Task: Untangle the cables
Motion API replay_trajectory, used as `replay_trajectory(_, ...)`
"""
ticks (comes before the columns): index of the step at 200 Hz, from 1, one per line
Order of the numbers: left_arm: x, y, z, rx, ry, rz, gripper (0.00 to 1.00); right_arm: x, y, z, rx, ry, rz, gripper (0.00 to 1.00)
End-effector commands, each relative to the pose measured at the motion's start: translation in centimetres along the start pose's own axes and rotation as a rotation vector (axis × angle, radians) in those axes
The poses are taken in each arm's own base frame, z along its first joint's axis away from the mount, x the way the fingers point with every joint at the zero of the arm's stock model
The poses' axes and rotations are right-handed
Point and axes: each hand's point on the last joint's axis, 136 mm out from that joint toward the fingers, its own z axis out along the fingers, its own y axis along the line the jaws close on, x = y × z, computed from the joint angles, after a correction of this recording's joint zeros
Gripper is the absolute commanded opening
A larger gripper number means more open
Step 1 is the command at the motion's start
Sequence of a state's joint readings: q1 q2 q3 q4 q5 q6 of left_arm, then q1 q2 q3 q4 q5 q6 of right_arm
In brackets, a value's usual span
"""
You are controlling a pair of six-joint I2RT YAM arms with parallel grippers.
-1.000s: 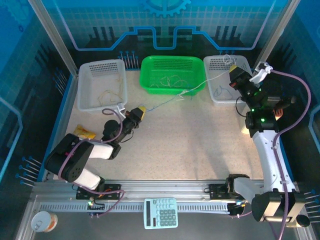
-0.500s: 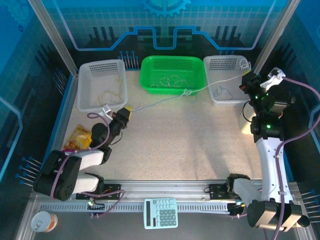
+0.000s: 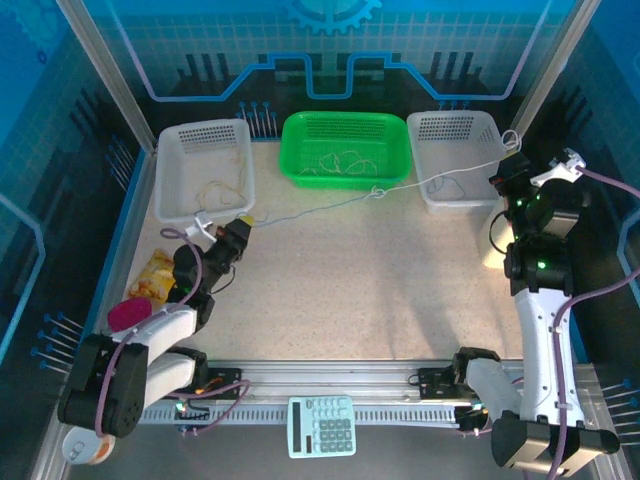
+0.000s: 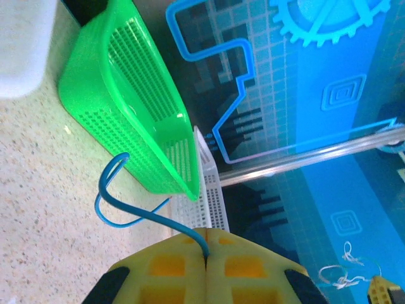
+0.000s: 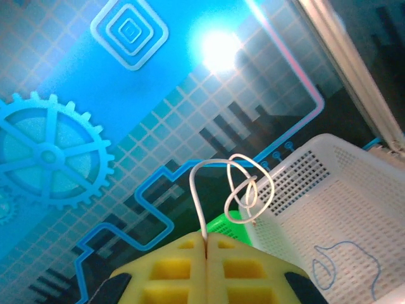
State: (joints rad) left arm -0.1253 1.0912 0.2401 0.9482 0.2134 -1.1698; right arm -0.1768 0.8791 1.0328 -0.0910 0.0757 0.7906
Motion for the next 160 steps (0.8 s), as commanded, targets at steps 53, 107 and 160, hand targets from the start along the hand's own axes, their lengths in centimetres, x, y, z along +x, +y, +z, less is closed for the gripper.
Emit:
replay_trajectory(53, -4.6, -2.7, -2.6, -0.034, -0.095, 0.148, 0.00, -1.5, -3.3, -0.9, 0.135, -0.064, -0.018, 0.00)
replay_trajectory(107, -10.1, -4.0, -4.9, -0.048, -0.221, 0.164, 0.00, -1.6, -4.4, -1.3, 0.186, -0.075, -0.032, 0.00)
replay_trajectory(160, -15.1, -5.2, -6.4, -0.022, -0.337, 0.147, 0.00, -1.2, -5.7, -1.2, 0.218, -0.068, -0.021, 0.00)
